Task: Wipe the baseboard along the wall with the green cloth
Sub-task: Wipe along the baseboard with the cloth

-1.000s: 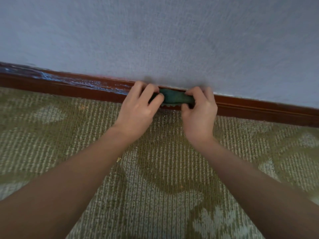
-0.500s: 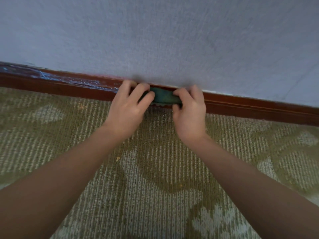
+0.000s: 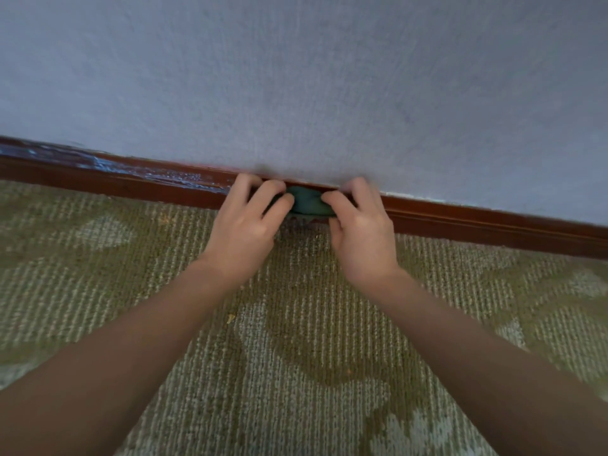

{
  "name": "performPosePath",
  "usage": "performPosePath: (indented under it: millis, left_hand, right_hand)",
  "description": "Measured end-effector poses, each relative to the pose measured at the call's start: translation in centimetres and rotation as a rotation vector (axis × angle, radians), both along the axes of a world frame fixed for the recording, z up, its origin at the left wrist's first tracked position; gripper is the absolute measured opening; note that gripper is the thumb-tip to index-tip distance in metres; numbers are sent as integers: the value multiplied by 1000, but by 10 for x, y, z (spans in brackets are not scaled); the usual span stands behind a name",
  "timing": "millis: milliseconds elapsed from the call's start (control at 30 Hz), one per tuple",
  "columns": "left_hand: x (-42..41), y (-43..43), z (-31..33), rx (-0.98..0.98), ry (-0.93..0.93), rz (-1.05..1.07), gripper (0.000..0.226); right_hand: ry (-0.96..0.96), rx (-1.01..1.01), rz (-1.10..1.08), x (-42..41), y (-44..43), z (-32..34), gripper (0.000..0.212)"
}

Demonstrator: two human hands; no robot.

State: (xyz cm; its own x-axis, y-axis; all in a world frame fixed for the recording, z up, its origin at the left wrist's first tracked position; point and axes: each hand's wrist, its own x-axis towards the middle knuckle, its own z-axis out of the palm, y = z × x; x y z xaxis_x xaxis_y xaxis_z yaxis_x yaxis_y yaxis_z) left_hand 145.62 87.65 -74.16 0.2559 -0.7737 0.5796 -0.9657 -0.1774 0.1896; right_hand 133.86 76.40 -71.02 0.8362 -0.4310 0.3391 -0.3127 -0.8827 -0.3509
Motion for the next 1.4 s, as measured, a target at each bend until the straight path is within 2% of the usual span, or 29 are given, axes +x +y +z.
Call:
performPosePath:
  millis: [200,400,533,867,1000,1100,1300,1400]
  left_hand:
    - [-2,-3,2,24,3,-4,18]
    - [8,13,-1,5,33,77,21]
    - [-7,0,1,-5,65,88,20]
    - [-3,5,2,24,76,75,22]
    - [4,6,7,89,0,-14,19]
    - [19,13,9,144,-94,-102,24]
    - [7,10,8,129,-29,-32,19]
    - [13,13,10,150,-66,-63,23]
  right_hand:
    - [-56,-14,-25,-1,0,-1,30]
    - [14,-25,91,10,5,5,32]
    - [-2,-51,67,-3,-6,3,35]
    - [7,-57,57,3,0,4,26]
    - [-9,-24,2,10,11,1,25]
    - [26,-42,48,4,3,2,30]
    - [9,-6,28,10,9,6,26]
    - [16,-27,63,7,3,3,28]
